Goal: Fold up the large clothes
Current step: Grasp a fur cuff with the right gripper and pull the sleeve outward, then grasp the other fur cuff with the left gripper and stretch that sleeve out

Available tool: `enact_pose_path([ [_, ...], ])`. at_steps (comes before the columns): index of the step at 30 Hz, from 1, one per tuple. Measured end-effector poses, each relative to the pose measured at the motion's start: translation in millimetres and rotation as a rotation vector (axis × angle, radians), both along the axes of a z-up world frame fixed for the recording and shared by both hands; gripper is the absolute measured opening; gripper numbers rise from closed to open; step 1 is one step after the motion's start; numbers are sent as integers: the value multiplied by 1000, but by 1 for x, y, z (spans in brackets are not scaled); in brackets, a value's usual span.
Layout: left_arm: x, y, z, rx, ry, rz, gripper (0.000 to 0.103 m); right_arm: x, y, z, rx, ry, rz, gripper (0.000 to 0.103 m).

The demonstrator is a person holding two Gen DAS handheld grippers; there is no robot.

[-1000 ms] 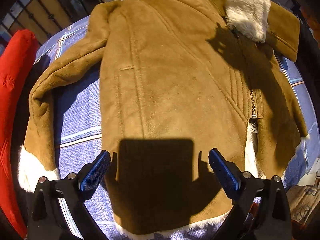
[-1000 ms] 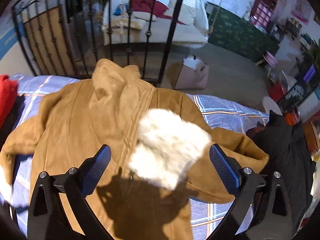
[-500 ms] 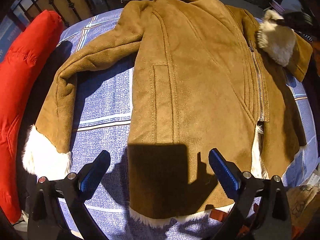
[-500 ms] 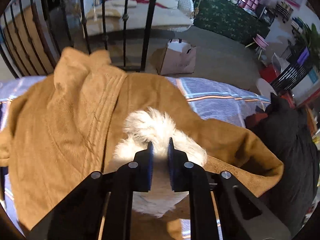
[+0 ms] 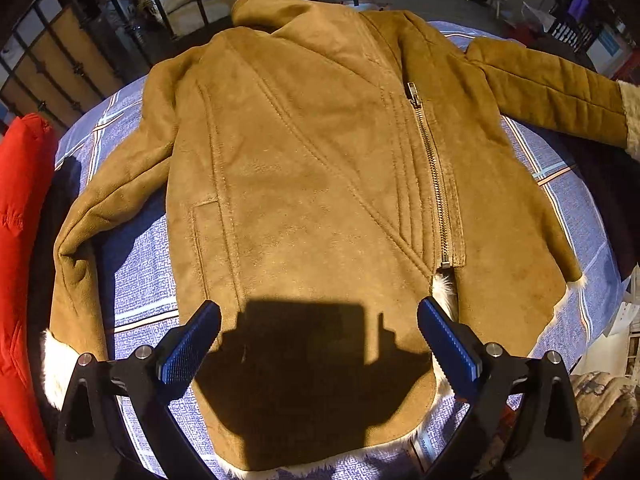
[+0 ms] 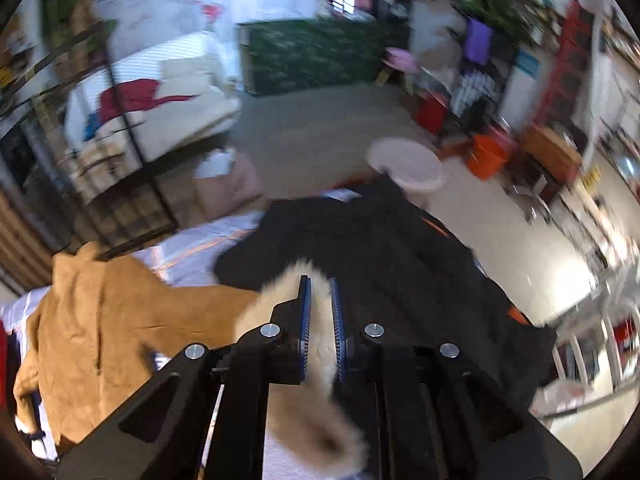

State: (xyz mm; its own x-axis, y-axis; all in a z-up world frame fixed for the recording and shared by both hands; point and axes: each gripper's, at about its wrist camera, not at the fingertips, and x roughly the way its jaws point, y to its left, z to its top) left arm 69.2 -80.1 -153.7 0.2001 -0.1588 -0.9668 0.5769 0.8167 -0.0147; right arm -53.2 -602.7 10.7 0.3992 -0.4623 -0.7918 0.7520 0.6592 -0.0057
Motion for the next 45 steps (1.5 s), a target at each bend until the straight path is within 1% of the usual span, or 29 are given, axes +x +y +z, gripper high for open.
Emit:
enact_pose_path([
  [3, 0, 7, -1, 5, 0, 15, 97, -37, -41, -25, 97, -5, -152, 12],
  [5, 3, 14, -1, 5, 5, 48, 97, -56, -52, -42, 216, -35, -243, 21],
  [7, 7, 22, 0, 4, 9, 82, 97, -67, -46, -50, 302, -127, -260, 80],
  [8, 8, 25, 0, 1, 13, 96, 97, -70, -40, -51, 299, -157, -265, 88],
  [9, 8, 27, 1, 0, 14, 106, 97, -73, -32, -51, 279, -181, -270, 88],
  [11, 9, 30, 2, 2, 9, 117, 97, -68, -21, -55, 265, -180, -235, 88],
  [12, 10, 31, 3, 3, 7, 118, 97, -62, -17, -61, 263, -143, -215, 88],
  [14, 9, 32, 5, 1, 3, 120, 97, -50, -15, -76, 234, -26, -209, 88],
  [15, 9, 34, 5, -5, 4, 123, 97, -45, -17, -82, 224, -3, -199, 88],
  [16, 9, 36, 6, -13, 8, 131, 97, -41, -19, -87, 219, 9, -195, 81],
  [17, 9, 39, 6, -19, 10, 143, 97, -40, -21, -94, 228, 19, -200, 70],
  [18, 9, 42, 6, -23, 10, 157, 97, -41, -22, -99, 253, 9, -193, 37],
  [19, 10, 48, 7, -24, 8, 175, 97, -41, -21, -100, 256, 20, -198, 23],
  [22, 15, 70, 6, -19, 4, 245, 97, -39, -14, -84, 178, 15, -169, 15],
  [24, 19, 91, 8, -12, -11, 308, 97, -42, -13, -76, 139, 8, -181, 13],
  [26, 25, 117, 10, -11, -28, 391, 97, -47, -16, -73, 114, 23, -222, 1],
  [28, 29, 149, 11, -9, -48, 495, 97, -51, -30, -76, 92, 68, -294, 1],
  [29, 29, 168, 12, -5, -64, 554, 97, -58, -35, -76, 121, 55, -319, 2],
  [31, 28, 204, 13, 3, -89, 670, 97, -71, -39, -71, 184, -6, -388, 12],
  [32, 26, 222, 12, 9, -96, 733, 97, -75, -36, -67, 188, -28, -400, 38],
  [33, 23, 243, 10, 16, -98, 805, 97, -77, -32, -63, 181, -45, -406, 82],
  [34, 21, 259, 7, 25, -96, 861, 97, -77, -23, -57, 157, -58, -407, 93],
  [36, 18, 289, -4, 69, -81, 945, 97, -71, -12, -53, 132, -81, -357, 93],
  [39, 19, 320, -25, 122, -56, 1006, 97, -48, 11, -53, 140, -33, -239, 93],
  [40, 23, 326, -33, 110, -29, 1015, 97, -42, 18, -53, 145, -26, -207, 93],
  [42, 32, 333, -52, 42, 51, 1034, 96, -24, 35, -55, 169, -18, -140, 93],
  [43, 37, 333, -61, 9, 79, 1039, 92, -17, 42, -56, 177, -12, -112, 93],
  [44, 41, 332, -70, -20, 104, 1037, 89, -8, 51, -57, 183, -5, -81, 93],
  [45, 44, 329, -76, -33, 120, 1036, 74, 0, 61, -57, 187, -1, -53, 93],
])
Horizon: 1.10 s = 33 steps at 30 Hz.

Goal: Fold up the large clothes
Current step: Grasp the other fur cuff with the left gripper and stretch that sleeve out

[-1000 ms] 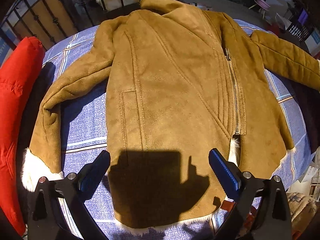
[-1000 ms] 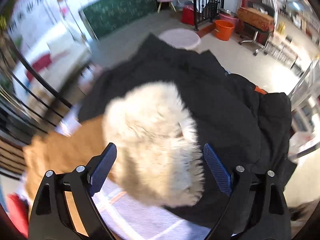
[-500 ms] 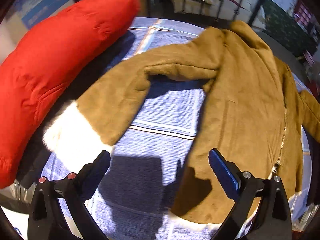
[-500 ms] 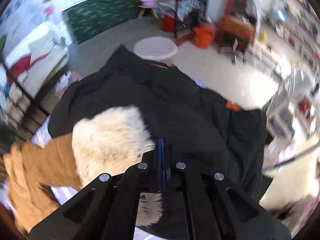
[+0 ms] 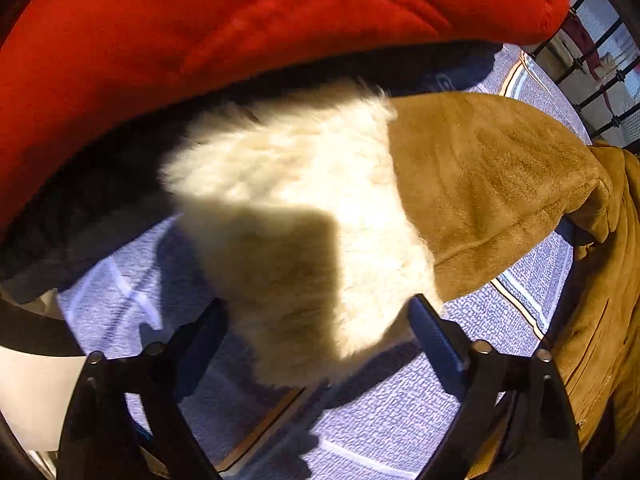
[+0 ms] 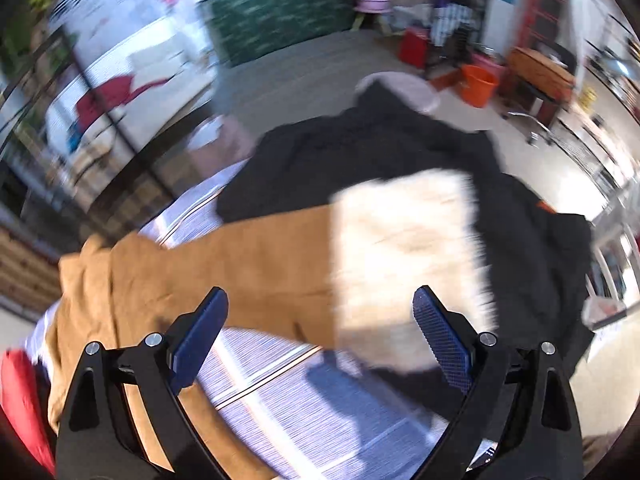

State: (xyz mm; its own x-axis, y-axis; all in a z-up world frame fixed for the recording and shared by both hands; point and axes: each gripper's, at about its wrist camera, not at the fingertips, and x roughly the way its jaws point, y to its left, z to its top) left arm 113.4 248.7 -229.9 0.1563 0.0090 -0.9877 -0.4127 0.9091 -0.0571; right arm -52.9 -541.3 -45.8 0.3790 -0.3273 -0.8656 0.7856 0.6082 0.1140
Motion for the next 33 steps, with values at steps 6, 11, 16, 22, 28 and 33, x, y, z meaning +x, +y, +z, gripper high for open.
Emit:
enact_pose_path([
  [6, 7, -28, 14, 36, -61, -86, 22, 37, 51, 2, -31, 9, 161, 93],
  [11, -5, -64, 88, 147, -220, -248, 20, 45, 66, -6, -42, 48, 196, 93],
  [16, -16, -127, 222, 278, -560, -502, 20, 43, 68, -18, 20, 54, 181, 93],
  [22, 12, -142, 319, 341, -795, -573, 20, 44, 74, -25, 71, 33, 191, 92],
  [28, 105, -35, 249, 392, -526, -303, 20, 37, 78, -24, 79, 22, 209, 92],
  [33, 130, 21, 187, 475, -301, -189, 42, 24, 78, -38, 137, 49, 205, 92],
])
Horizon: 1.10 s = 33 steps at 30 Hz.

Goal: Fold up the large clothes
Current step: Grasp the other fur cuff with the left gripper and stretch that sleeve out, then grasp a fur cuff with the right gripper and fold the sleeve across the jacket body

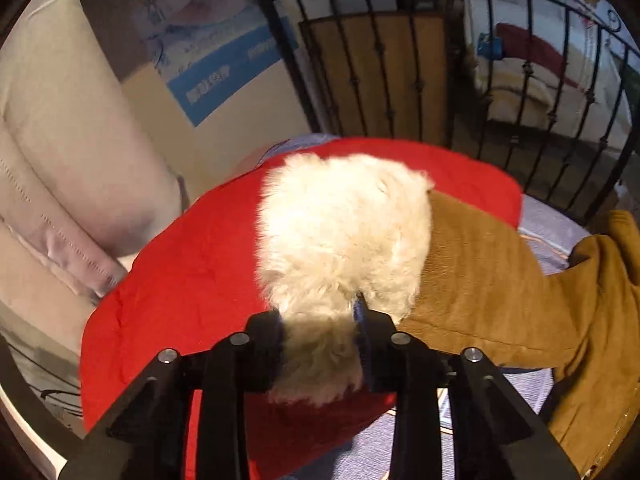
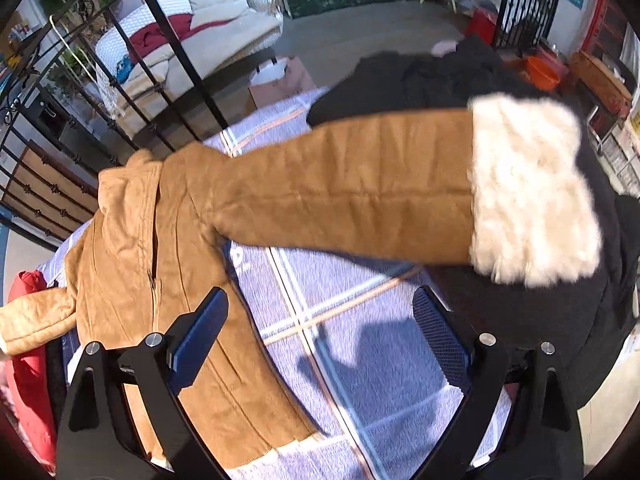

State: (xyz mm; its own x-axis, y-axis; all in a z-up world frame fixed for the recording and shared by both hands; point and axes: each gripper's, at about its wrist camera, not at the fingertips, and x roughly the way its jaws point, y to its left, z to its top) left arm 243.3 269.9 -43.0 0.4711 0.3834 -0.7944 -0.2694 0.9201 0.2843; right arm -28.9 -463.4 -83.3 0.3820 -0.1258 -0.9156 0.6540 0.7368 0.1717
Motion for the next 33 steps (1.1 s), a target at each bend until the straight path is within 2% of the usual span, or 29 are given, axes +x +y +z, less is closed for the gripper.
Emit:
enact_pose_path([
  [1, -1, 5, -1, 2, -8, 26, 60, -1, 2, -4, 8, 13, 5, 92],
  [2, -4, 10, 3, 8, -23, 43, 69, -2, 4, -7, 14, 20, 11, 92],
  [3, -8, 13, 11, 8, -58, 50, 85, -1, 6, -11, 23, 26, 20, 92],
  [4, -16, 15, 21, 6, -95, 53, 97, 0, 10, -14, 35, 34, 33, 92],
  [6, -25, 24, 38, 18, -149, 80, 97, 3, 15, -21, 46, 48, 50, 92],
  [9, -49, 31, 56, 18, -185, 122, 97, 9, 23, -32, 78, 65, 65, 92],
  [12, -64, 14, 63, 5, -204, 80, 97, 15, 27, -41, 112, 61, 58, 92],
  [15, -80, -25, 52, 11, -179, 1, 97, 17, 23, -42, 114, 38, 21, 92],
  [18, -95, -72, 27, -92, -121, -79, 97, 9, -1, -35, 110, -12, -96, 92],
  [22, -109, -142, -19, -270, 32, -176, 97, -28, -47, -24, 136, -96, -334, 92],
  [24, -117, -179, -35, -321, 93, -246, 97, -53, -69, -18, 135, -129, -444, 92],
  [29, -130, -252, -56, -329, 192, -445, 97, -102, -101, -13, 131, -161, -614, 92],
  [32, -136, -275, -69, -307, 247, -506, 97, -122, -112, -20, 147, -171, -676, 92],
  [33, -137, -277, -72, -302, 263, -511, 97, -125, -115, -22, 150, -183, -688, 89],
])
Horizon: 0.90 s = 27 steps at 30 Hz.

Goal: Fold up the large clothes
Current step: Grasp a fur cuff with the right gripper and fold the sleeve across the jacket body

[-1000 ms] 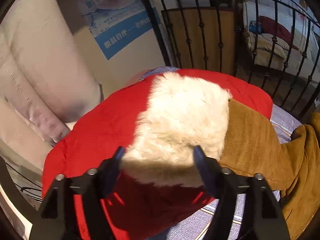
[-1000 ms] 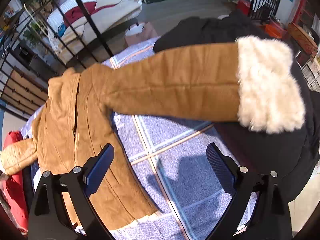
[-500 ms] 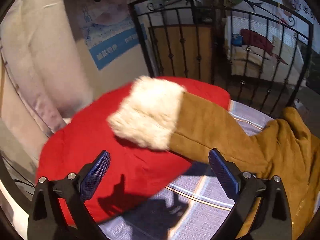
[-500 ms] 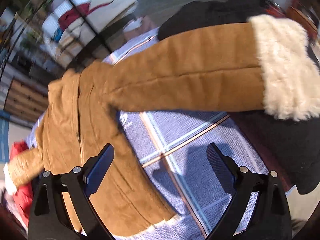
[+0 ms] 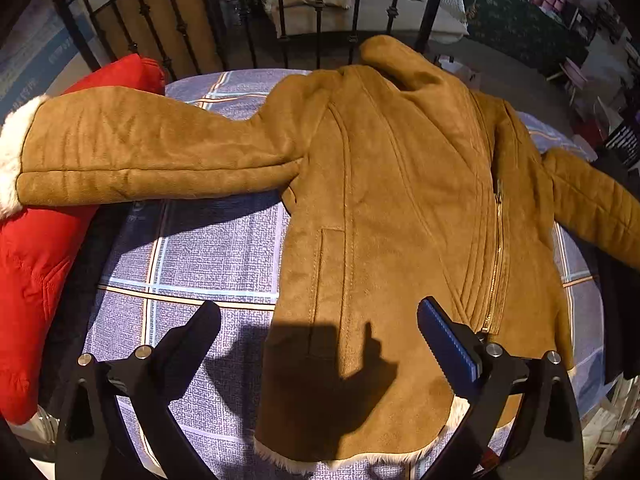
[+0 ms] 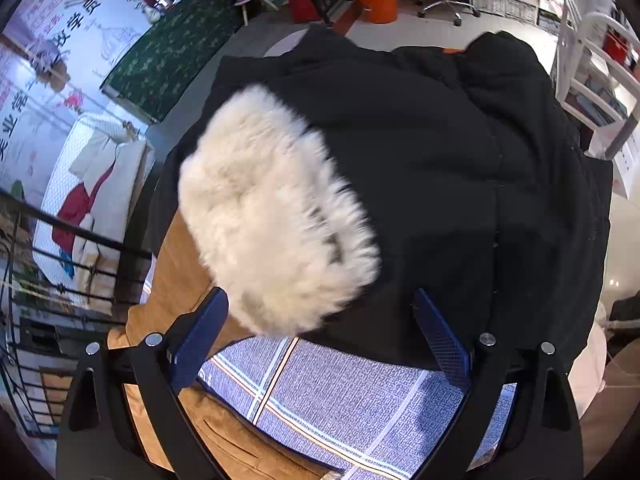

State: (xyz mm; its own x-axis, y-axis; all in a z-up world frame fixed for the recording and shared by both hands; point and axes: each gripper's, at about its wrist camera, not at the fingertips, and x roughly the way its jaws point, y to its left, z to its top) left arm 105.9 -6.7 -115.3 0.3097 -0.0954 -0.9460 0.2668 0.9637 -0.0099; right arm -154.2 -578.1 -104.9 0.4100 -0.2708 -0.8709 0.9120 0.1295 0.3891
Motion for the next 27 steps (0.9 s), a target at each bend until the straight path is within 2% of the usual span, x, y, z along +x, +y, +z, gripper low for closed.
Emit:
enact_pose_path([
  [5, -5, 9, -18, 7, 76, 14, 97, 1, -12, -5, -17, -49, -12, 81],
  [8, -8, 18, -23, 15, 93, 40, 97, 8, -20, -7, -31, -57, 20, 60],
  [10, -9, 26, -25, 12, 105, 63, 97, 14, -23, -7, -24, -56, 48, 39],
  [16, -14, 33, -35, 9, 134, 99, 97, 28, -27, 0, -41, -32, 103, 19],
  [22, -14, 29, -34, 11, 124, 82, 97, 37, -11, 26, -83, -49, 147, 14],
  [24, -13, 28, -32, 9, 118, 80, 97, 48, 1, 48, -127, -84, 205, 14],
  [27, -11, 29, -33, 5, 116, 86, 97, 82, 28, 87, -203, -146, 356, 13],
])
